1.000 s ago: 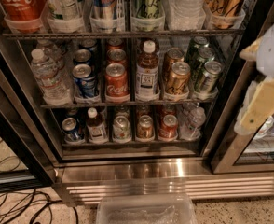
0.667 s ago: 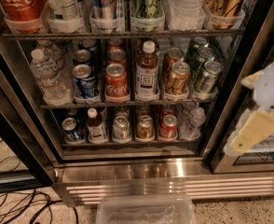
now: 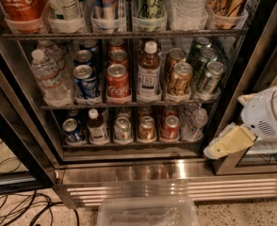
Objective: Pick green can from middle shelf of fridge
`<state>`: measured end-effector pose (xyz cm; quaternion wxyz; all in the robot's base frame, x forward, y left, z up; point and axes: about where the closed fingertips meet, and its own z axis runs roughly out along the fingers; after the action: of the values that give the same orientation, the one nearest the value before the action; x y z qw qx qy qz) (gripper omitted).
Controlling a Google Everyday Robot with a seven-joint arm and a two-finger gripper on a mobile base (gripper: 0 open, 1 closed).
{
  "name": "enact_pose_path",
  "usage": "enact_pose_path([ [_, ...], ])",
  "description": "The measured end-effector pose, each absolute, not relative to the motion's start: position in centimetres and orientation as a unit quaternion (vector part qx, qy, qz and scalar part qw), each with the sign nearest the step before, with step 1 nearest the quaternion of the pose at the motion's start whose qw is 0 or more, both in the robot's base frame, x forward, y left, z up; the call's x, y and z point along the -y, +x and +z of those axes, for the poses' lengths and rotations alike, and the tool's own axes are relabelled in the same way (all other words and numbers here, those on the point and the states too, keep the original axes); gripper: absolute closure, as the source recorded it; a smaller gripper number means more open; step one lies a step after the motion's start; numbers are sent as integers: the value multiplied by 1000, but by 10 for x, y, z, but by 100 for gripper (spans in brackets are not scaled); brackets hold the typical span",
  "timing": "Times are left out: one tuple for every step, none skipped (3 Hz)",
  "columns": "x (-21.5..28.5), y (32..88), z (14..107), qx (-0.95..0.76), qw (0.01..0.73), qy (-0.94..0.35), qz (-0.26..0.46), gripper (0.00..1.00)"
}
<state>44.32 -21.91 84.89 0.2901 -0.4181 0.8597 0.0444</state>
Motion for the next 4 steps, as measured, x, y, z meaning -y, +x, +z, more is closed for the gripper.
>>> enact_pose_path([
  [217,453,839,-876,321,-358,36,0],
  [215,459,834,-887,347,-304,30,0],
  [211,463,838,-888,373,-268,18,0],
  [211,463,838,-888,373,-268,18,0],
])
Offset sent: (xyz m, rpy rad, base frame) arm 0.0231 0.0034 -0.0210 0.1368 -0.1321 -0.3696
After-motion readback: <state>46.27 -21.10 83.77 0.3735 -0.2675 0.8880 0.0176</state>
